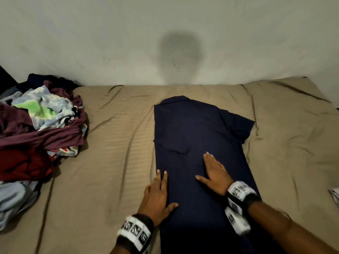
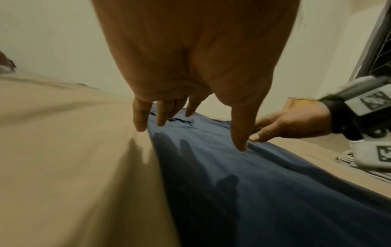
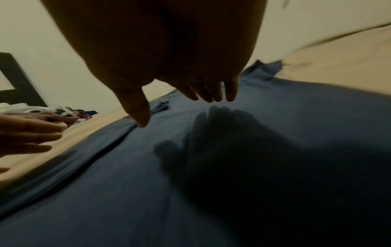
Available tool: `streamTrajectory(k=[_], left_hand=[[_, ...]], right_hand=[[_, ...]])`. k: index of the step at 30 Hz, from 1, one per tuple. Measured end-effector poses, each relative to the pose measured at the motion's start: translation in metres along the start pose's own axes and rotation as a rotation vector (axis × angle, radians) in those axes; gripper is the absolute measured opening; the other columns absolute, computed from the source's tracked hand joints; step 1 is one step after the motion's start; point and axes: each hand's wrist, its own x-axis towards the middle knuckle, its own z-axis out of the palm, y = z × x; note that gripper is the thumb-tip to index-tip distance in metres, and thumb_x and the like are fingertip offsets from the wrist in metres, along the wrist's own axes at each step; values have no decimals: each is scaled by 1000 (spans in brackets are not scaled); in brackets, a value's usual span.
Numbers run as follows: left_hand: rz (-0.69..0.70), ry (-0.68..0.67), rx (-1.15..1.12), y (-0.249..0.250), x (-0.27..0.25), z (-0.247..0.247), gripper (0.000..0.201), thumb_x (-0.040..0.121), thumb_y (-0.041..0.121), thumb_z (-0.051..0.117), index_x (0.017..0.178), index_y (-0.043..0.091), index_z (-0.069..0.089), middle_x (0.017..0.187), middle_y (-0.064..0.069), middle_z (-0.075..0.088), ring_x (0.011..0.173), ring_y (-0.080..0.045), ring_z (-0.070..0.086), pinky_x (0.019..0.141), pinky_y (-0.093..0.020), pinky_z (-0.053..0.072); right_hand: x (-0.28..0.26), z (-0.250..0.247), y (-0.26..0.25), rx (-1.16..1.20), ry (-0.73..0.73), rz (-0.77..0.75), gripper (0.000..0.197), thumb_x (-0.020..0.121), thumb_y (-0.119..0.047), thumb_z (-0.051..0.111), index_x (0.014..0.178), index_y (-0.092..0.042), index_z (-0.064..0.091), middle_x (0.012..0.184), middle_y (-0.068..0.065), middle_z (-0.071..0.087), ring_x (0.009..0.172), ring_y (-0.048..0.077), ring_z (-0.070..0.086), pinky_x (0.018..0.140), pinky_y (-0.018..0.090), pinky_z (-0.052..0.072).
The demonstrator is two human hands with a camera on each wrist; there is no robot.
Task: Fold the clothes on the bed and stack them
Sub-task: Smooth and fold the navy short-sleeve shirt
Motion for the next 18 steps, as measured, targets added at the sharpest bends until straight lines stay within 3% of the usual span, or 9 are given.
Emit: streamTrajectory(k=[2, 5, 8, 9, 13, 16, 17, 18], left_hand=[[22, -45, 13, 27, -45, 30, 109, 93, 58, 58, 160, 20, -19, 165, -12, -28, 156, -28, -12, 126, -42, 10], [33, -141, 144, 58, -92, 76, 107, 94, 55, 60, 159, 23, -19, 158, -14, -38, 153, -30, -25, 127, -49, -1], [-35, -174, 194, 73, -119, 105, 95, 100, 53, 50, 159, 22, -18, 154, -14, -40, 153, -32, -24, 126, -52, -3], [-58, -147, 197, 75, -124, 109, 91, 102, 51, 46, 160, 21, -18, 158, -15, -36, 154, -32, -21, 126, -51, -2], [-119, -124, 174, 90, -133, 108, 85, 103, 45, 49, 163, 19, -4, 169, -16, -13, 157, -31, -7, 127, -48, 8], [-128, -92, 83, 110, -136, 98, 74, 99, 46, 56, 160, 20, 23, 166, -12, 21, 153, -27, 22, 123, -42, 23], [-119, -48, -2, 119, -137, 96, 66, 97, 45, 59, 154, 21, 36, 160, -7, 37, 147, -24, 36, 119, -38, 31], [-116, 10, -132, 127, -138, 96, 59, 94, 44, 65, 146, 22, 48, 149, -2, 51, 136, -21, 49, 113, -34, 39]], right_hand=[[-79, 39, 37, 65, 46, 135, 130, 64, -95, 8, 161, -9, 0, 168, 12, -3, 156, 28, 3, 123, 42, 15], [-173, 94, 77, 117, 246, 343, 99, 78, -67, 38, 152, 0, 34, 154, 24, 37, 138, 43, 42, 108, 52, 40], [-222, 122, 99, 181, 318, 595, 86, 85, -46, 70, 149, 1, 36, 140, 24, 49, 124, 43, 49, 101, 54, 40], [-227, 121, 100, 235, 305, 604, 86, 84, -41, 76, 148, 2, 37, 137, 24, 51, 121, 43, 50, 99, 53, 41], [-225, 109, 101, 542, 311, 567, 48, 79, -23, 84, 116, -3, 62, 111, 17, 69, 99, 37, 65, 76, 35, 48], [-231, 107, 105, 761, 331, 593, 17, 73, -19, 85, 86, -16, 74, 82, 8, 74, 79, 31, 68, 67, 35, 49], [-235, 107, 106, 819, 390, 586, 18, 69, -18, 85, 68, -20, 68, 66, 3, 68, 69, 27, 64, 62, 36, 48], [-237, 108, 107, 866, 460, 562, 33, 67, -15, 85, 56, -20, 54, 54, -2, 56, 60, 23, 55, 58, 36, 42]])
